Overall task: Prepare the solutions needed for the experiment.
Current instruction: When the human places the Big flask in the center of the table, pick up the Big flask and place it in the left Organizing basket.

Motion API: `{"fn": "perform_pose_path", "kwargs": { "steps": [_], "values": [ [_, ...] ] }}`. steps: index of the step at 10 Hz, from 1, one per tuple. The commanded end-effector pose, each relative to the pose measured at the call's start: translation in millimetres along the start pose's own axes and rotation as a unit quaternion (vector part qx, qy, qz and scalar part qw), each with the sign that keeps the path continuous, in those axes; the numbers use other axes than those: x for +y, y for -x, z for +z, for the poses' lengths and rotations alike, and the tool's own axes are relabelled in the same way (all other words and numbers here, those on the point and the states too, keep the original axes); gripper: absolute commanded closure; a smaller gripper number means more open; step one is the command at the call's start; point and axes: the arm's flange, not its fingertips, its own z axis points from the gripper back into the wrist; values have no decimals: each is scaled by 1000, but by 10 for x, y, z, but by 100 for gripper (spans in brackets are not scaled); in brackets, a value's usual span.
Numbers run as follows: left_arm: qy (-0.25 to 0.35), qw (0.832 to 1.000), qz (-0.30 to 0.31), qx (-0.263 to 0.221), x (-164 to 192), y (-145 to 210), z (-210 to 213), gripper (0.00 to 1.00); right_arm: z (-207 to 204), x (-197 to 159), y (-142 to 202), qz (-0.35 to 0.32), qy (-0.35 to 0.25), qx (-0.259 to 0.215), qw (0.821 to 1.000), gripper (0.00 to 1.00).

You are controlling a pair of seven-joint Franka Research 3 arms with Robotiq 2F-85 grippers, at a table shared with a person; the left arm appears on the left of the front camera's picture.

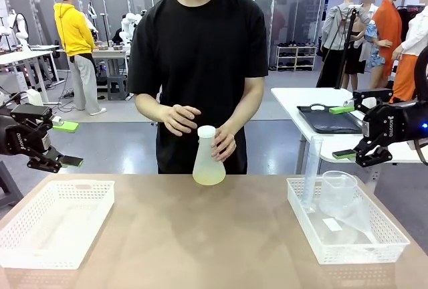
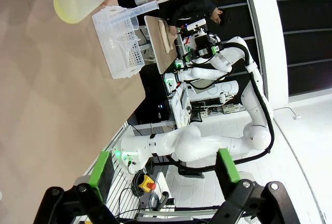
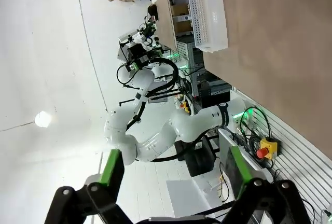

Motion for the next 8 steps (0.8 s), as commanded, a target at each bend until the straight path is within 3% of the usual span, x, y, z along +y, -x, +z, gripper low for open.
{"fn": "perform_pose_path", "kwargs": {
  "steps": [1, 8],
  "values": [
    [9, 1000, -3, -1, -27, -10, 1, 0, 7, 10, 10, 3, 5, -8, 1000, 0],
    [9, 1000, -3, -1, -27, -10, 1, 0, 7, 10, 10, 3, 5, -8, 1000, 0]
  ]
}}
